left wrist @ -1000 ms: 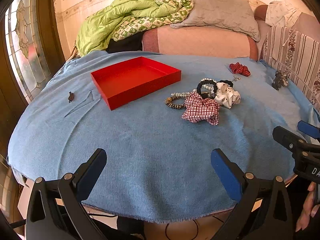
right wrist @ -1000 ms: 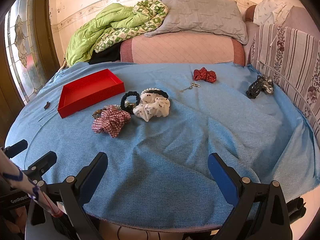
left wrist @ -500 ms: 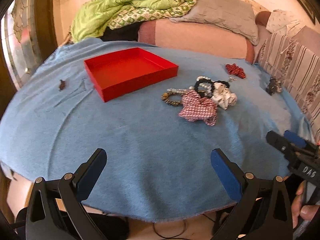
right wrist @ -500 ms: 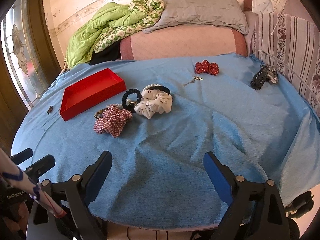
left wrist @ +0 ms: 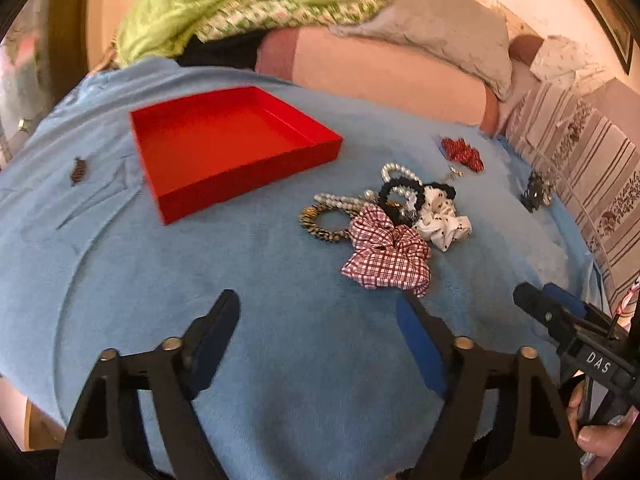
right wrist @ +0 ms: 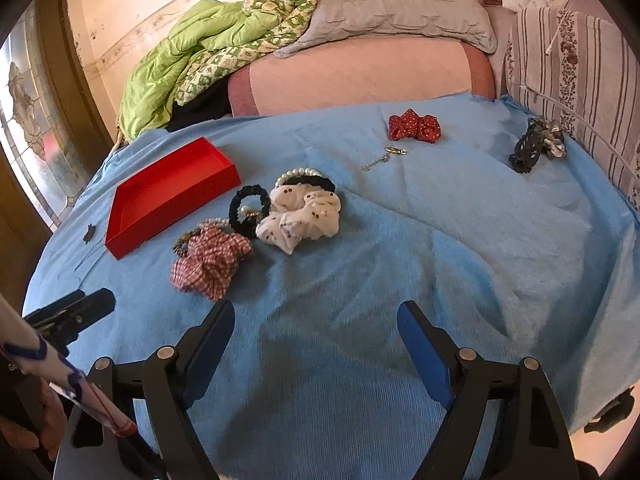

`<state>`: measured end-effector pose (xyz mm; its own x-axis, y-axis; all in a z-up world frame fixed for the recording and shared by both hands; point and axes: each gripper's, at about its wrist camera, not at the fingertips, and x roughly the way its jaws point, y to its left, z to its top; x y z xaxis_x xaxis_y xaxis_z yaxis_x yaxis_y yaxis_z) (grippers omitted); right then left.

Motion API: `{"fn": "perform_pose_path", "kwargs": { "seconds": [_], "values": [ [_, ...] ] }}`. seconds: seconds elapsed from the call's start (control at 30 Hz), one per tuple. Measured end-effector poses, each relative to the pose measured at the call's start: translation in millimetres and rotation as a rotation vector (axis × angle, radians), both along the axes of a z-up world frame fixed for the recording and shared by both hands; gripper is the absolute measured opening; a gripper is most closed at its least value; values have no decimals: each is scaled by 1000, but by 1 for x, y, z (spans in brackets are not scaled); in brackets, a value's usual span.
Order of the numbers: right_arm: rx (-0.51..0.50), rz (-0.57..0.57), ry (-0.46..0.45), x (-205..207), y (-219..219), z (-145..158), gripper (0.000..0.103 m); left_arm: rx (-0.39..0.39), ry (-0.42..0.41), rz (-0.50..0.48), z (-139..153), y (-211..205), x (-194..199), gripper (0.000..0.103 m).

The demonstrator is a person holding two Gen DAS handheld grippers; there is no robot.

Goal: Organize jewelry
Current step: 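Grasp the checked scrunchie with the left tool while the right tool grasps the white scrunchie, then carry both scrunchies over the red tray with both tools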

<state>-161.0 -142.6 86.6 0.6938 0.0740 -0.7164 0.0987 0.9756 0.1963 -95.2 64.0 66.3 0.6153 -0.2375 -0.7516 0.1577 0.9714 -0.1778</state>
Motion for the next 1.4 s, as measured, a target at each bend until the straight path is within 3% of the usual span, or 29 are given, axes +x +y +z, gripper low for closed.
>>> {"fn": "perform_pose_path", "kwargs": {
  "seconds": [0.07, 0.43, 0.53, 0.67, 0.7, 0.73, 0.77, 0.83, 1.4],
  "values": [
    [11, -1, 11, 9, -2, -2, 87, 4, 19, -24, -5, -6, 12, 66],
    [190, -6, 119, 86, -19, -22, 86, -35, 137, -135, -31, -38, 68, 65],
    [215, -1, 148, 106, -17, -32, 68, -23, 136, -162, -36, -45, 70, 65],
    [221, 13, 203, 124, -12, -51, 26, 9, 92, -189, -40, -53, 69, 62],
    [217, 12, 188, 123, -12, -50, 21, 23, 76, -197, -42, -55, 69, 54],
    [208, 12, 176, 121, -12, -48, 17, 29, 77, -205, -43, -57, 69, 37],
    [192, 9, 157, 119, -12, -44, 14, 30, 81, -211, -44, -57, 70, 28],
    [173, 2, 115, 113, -15, -36, 12, 9, 71, -228, -42, -59, 69, 14],
    [145, 24, -115, 47, -18, 21, 12, -58, -89, -224, 7, -47, 46, 13]
  ]
}}
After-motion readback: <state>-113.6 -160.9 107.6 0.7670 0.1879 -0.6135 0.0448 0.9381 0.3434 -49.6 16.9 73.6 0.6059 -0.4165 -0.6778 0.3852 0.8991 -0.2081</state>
